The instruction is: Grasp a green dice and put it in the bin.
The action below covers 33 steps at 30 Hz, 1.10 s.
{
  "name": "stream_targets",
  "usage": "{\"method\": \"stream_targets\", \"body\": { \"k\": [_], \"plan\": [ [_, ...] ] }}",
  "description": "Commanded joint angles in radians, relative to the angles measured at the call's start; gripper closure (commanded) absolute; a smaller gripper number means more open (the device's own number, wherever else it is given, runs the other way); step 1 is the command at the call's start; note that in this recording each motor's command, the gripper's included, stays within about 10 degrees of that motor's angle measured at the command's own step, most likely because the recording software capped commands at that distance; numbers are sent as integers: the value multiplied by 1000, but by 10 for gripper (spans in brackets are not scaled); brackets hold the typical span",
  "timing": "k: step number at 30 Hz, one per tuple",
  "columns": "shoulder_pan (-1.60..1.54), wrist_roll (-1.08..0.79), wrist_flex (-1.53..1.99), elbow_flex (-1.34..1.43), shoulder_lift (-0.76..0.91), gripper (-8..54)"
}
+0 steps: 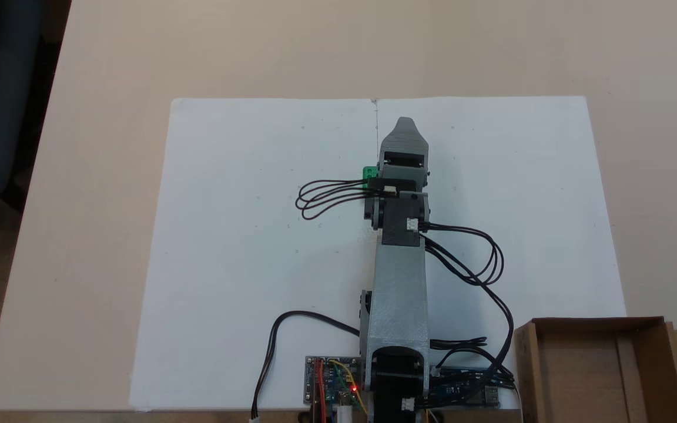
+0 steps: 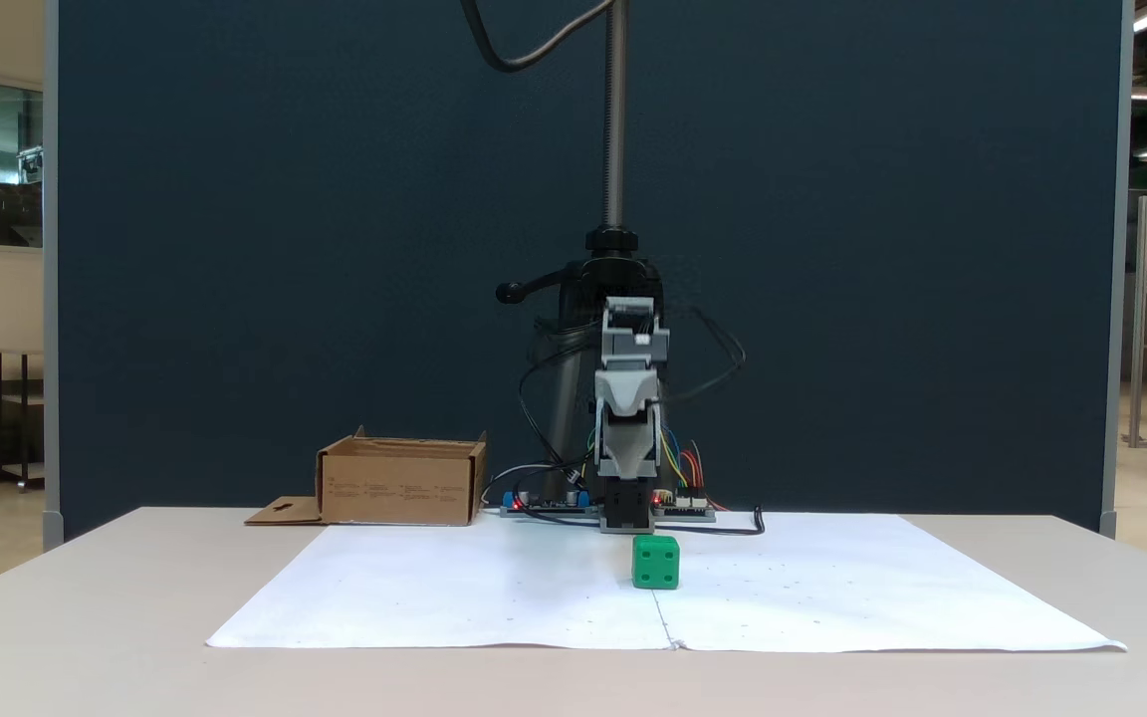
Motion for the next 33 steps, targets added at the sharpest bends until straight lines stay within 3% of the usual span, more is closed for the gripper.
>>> {"method": "stream_targets", "body": {
  "k": [1,10,33],
  "plan": [
    [-6,46,158,-95,110,38],
    [-95,120,606,-272,40,38],
    [-140,166,565,-426,-440,38]
  ]
}}
